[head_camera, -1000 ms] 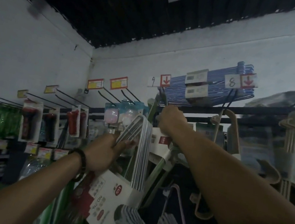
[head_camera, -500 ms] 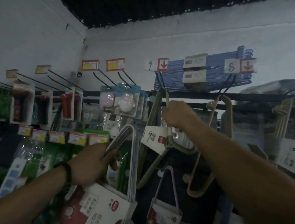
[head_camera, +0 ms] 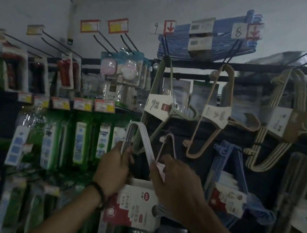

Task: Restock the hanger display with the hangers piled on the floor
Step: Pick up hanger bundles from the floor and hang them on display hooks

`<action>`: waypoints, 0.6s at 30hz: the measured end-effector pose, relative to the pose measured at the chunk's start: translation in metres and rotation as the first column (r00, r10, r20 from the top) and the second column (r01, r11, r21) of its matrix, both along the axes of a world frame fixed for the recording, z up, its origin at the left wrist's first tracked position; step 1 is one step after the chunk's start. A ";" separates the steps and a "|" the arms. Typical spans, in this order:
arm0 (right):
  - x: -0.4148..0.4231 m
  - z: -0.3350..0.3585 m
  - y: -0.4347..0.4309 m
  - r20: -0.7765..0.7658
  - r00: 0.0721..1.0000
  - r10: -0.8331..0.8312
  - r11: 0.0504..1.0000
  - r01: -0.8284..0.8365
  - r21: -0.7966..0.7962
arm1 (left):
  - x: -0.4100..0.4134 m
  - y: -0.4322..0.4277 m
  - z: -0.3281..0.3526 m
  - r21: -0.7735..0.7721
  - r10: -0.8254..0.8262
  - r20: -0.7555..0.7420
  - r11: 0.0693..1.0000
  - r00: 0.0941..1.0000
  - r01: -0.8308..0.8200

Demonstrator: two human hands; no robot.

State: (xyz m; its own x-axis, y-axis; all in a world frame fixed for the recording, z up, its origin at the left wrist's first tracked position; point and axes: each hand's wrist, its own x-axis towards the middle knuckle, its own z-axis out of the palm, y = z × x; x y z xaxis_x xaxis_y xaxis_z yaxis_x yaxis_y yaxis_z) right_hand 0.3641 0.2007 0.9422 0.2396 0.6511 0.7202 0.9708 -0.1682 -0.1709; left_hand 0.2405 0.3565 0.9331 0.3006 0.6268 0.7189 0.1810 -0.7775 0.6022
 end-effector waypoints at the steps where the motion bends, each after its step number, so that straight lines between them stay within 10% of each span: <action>1: -0.001 -0.008 0.003 -0.036 0.999 0.016 1.000 -0.016 -0.014 | 0.005 -0.002 -0.008 0.001 0.021 0.002 1.000 1.000 -0.021; 18: 0.052 -0.024 0.035 -0.017 0.969 -0.247 0.961 0.242 -0.136 | 0.022 -0.025 -0.065 -0.085 -0.374 -0.304 0.927 0.876 0.366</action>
State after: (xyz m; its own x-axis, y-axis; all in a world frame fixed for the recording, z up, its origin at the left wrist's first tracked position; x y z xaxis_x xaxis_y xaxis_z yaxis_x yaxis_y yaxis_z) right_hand 0.4158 0.2355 0.9178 0.4253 0.6583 0.6211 0.8916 -0.4227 -0.1625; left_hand 0.2626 0.3311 0.8677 0.7183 0.4419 0.5374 0.0627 -0.8104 0.5825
